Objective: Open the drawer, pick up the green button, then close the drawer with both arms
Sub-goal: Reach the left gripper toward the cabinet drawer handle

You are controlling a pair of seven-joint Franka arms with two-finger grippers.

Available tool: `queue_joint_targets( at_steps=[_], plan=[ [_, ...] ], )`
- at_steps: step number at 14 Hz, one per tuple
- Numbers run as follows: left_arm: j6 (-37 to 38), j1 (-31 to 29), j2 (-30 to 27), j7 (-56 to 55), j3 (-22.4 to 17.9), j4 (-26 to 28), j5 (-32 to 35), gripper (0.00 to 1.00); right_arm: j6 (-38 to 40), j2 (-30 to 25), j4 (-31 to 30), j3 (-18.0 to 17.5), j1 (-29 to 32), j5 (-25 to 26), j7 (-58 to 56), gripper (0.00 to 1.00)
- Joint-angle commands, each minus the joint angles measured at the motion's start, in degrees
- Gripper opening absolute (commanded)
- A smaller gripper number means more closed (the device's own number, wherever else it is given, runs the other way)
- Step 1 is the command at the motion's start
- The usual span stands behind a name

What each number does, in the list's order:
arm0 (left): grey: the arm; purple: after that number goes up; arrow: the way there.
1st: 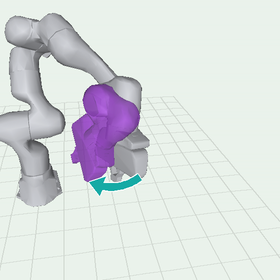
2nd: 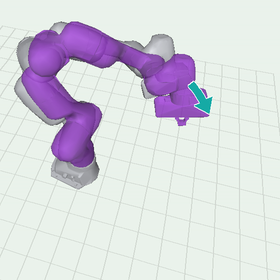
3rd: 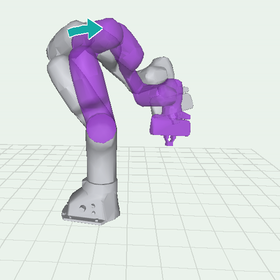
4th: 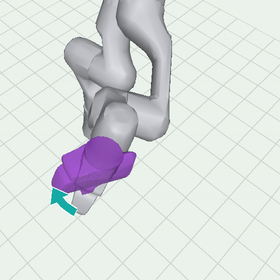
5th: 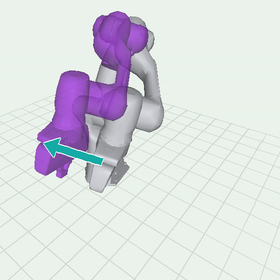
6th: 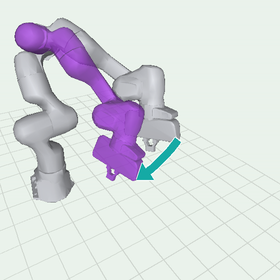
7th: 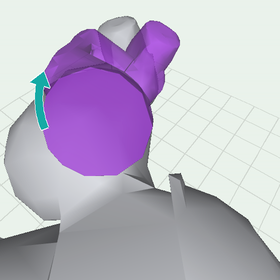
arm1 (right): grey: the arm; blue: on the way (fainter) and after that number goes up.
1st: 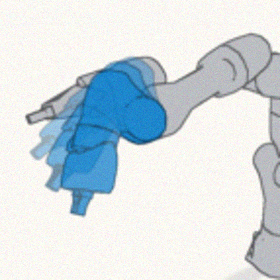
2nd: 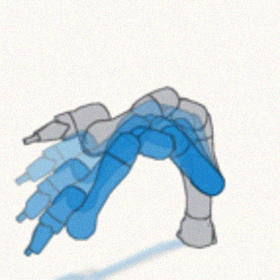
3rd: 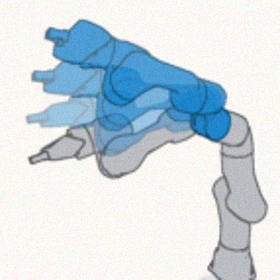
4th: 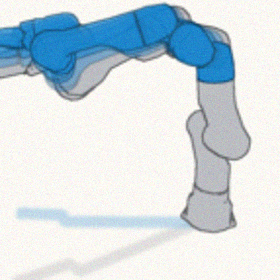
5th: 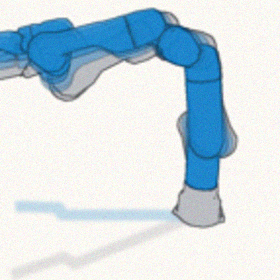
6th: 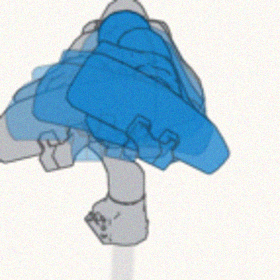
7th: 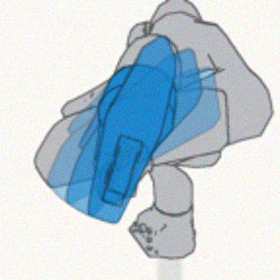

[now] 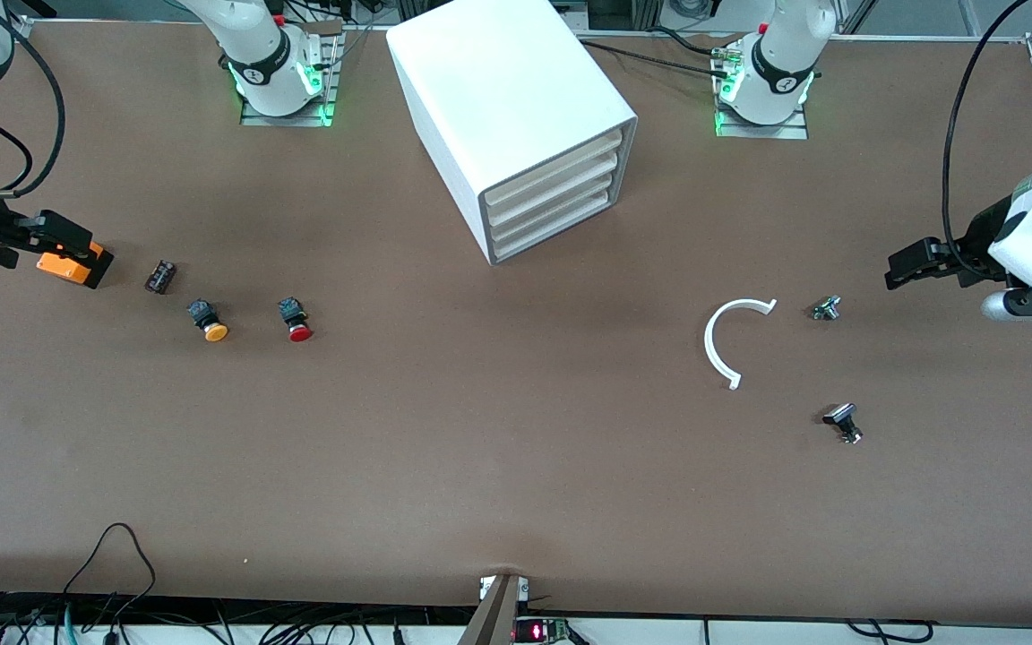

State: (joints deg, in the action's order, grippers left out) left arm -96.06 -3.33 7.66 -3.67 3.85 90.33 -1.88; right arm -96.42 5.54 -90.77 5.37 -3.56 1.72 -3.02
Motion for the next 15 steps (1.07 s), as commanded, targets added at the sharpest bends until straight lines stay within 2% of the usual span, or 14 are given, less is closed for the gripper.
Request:
queue_joint_targets(
  at_steps=[1,15],
  plan=[
    [-1.7,-0.5,-0.4,1.2,0.2,-0.5,1.5,1.0,0.4,-0.4,0.5,-0.4,0.0,0.0,-0.7,1.0],
    [-1.9,-0.2,0.8,0.0,1.0,-1.8,1.5,1.0,0.4,-0.4,0.5,-0.4,0.0,-0.1,-0.6,1.0]
  ],
)
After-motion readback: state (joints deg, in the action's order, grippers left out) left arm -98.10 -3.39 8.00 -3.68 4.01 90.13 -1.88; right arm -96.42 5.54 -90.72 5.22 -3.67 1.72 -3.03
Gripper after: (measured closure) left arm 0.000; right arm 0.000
